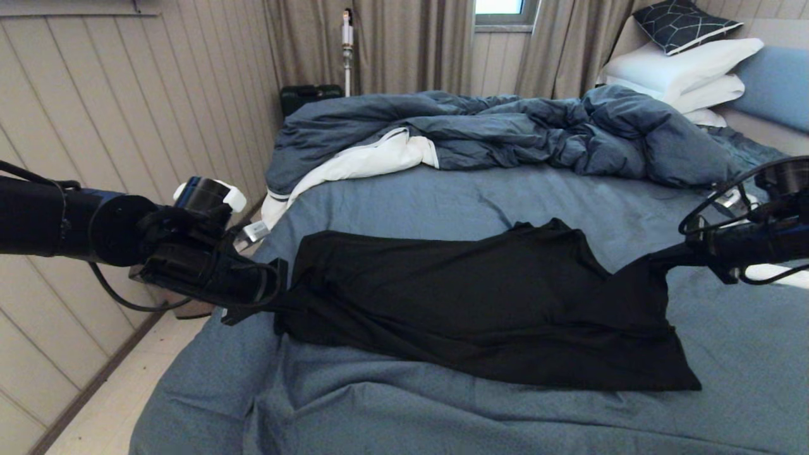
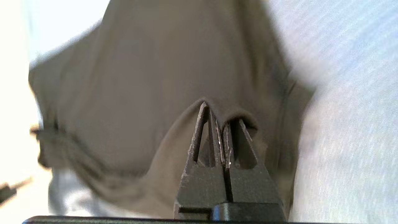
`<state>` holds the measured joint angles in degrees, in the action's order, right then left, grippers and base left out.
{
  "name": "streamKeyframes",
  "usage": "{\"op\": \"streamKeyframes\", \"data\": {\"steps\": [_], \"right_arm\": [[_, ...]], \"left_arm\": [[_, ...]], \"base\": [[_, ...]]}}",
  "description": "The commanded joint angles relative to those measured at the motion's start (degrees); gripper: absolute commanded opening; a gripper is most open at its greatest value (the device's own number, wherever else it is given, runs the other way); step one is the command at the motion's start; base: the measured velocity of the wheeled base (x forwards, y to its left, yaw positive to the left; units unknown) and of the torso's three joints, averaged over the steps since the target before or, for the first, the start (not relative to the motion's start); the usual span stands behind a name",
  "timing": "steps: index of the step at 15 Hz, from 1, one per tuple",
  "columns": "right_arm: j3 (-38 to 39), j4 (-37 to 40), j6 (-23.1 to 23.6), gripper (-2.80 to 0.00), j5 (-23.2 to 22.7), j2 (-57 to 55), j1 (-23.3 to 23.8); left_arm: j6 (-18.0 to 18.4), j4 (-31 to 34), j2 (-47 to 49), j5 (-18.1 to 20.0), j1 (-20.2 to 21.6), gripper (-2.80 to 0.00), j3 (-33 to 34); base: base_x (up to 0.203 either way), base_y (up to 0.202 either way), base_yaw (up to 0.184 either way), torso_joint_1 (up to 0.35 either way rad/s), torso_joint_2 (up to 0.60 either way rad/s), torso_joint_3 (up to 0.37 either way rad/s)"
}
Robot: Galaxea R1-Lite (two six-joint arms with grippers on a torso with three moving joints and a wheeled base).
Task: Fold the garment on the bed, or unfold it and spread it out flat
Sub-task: Fold the black T-shirt
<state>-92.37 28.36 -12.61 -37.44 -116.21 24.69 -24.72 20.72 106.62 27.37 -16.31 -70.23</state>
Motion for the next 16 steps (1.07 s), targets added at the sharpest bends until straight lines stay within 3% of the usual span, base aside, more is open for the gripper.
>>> {"op": "streamKeyframes", "data": {"steps": [1, 6, 11, 16], "right_arm": [[-3.9, 0.1, -2.6, -2.8, 1.0, -4.7, -0.5], [-14.9, 0.5, -10.2, -2.8, 5.2, -11.6, -4.5], [-19.9, -0.2, -10.4, -2.8, 9.7, -14.8, -7.7], [-19.9, -6.7, -11.4, -2.8, 15.2, -14.5, -11.1]], "left_arm": [[-0.2, 0.1, 0.2, 0.1, 0.1, -2.8, -0.1], [-0.1, 0.1, 0.2, 0.1, 0.1, -2.8, -0.1], [-0.1, 0.0, 0.6, 0.1, 0.5, -2.8, -0.4], [-0.3, -0.6, 0.7, 0.3, 1.6, -2.8, -0.5]], "base": [[0.0, 0.0, 0.0, 0.0, 0.0, 0.0], [0.0, 0.0, 0.0, 0.0, 0.0, 0.0], [0.0, 0.0, 0.0, 0.0, 0.0, 0.0], [0.0, 0.0, 0.0, 0.0, 0.0, 0.0]]}}
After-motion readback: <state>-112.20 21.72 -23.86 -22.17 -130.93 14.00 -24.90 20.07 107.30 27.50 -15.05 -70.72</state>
